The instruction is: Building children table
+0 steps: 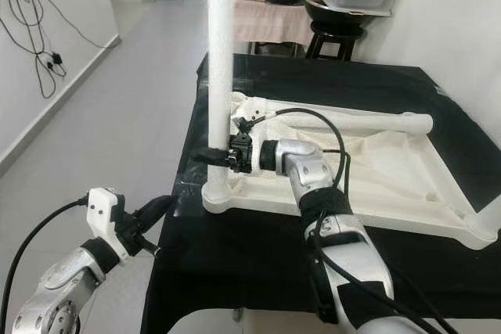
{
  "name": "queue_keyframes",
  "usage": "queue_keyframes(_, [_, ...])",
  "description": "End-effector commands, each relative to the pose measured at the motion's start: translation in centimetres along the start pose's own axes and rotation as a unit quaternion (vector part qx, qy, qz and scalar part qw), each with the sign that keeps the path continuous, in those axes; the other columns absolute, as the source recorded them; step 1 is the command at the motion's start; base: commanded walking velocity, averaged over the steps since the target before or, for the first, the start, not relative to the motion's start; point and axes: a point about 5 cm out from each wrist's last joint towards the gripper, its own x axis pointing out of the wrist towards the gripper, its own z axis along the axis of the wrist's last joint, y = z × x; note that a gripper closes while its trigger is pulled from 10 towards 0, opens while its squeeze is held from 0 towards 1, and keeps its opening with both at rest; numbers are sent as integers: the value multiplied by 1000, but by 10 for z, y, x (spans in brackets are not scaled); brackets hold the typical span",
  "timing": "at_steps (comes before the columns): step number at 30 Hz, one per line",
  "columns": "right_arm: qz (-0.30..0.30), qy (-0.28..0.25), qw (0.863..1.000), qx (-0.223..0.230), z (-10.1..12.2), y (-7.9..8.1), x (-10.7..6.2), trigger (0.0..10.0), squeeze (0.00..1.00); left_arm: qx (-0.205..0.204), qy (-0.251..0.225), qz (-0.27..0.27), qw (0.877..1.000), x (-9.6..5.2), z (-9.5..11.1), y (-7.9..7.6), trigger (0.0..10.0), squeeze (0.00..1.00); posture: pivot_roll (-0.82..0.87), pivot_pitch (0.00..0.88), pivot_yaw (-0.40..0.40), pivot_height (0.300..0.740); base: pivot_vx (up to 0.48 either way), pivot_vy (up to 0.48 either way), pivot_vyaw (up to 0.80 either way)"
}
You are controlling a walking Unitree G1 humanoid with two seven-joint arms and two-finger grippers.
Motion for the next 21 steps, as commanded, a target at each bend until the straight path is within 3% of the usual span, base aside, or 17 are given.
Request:
queue_keyframes(1, [29,-7,999,24,-7,2,1,0,0,-4,6,0,1000,-1,-4,-1,10000,0,52,0,-86,740,0,0,0])
queue_keyframes(7, [-25,2,999,38,-28,0,-10,0,0,-4,6,-1,1000,-3,-3,0,10000,0,43,0,-93,740,0,0,0])
queue_keyframes(8, [-88,30,995,43,-41,-1,-9,0,0,-4,6,0,1000,-3,-3,0,10000,0,41,0,-92,740,0,0,0])
queue_keyframes(9, [-257,94,961,51,-64,-5,-8,0,0,-3,6,1,1000,-5,-2,2,10000,0,29,0,-84,740,0,0,0])
queue_keyframes(10, [-345,130,924,104,-93,22,-3,0,0,-3,6,2,1000,-7,-1,3,10000,0,12,0,-73,740,0,0,0])
queue_keyframes(11, [-345,130,924,104,-93,22,-3,0,0,-3,6,2,1000,-7,-1,3,10000,0,12,0,-73,740,0,0,0])
queue_keyframes(12, [-405,152,890,147,-110,43,-8,0,0,-3,6,2,1000,-8,0,4,10000,0,12,0,-73,740,0,0,0])
queue_keyframes(13, [-432,135,890,64,-93,49,-12,0,0,-3,8,1,1000,-9,-1,6,10000,0,-2,0,-56,740,0,0,0])
queue_keyframes(14, [-432,135,890,64,-93,49,-12,0,0,-3,8,1,1000,-9,-1,6,10000,0,-2,0,-56,740,0,0,0])
queue_keyframes(15, [-424,113,898,-5,-77,52,-11,0,0,-3,10,0,1000,-8,-1,7,10000,0,-17,0,-47,740,0,0,0])
queue_keyframes(18, [-381,120,917,12,-83,39,6,0,0,4,16,-7,1000,-3,-2,6,10000,0,25,0,-73,740,0,0,0])
queue_keyframes(21, [-371,111,922,8,-82,40,12,0,0,4,12,5,1000,-4,-4,6,10000,0,19,0,-77,740,0,0,0])
